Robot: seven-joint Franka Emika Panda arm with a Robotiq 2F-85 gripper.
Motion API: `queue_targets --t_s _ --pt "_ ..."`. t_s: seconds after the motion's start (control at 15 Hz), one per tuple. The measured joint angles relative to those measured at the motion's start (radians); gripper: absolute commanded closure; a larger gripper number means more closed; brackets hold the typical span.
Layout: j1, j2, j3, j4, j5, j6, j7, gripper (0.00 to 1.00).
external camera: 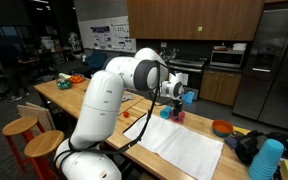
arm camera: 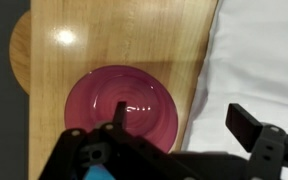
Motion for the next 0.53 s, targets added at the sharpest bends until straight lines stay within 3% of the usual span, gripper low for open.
queue_targets --t_s 0.53 --pt "0.016 0.031 -0.007 0.013 -0.044 0.029 0.079 0.0"
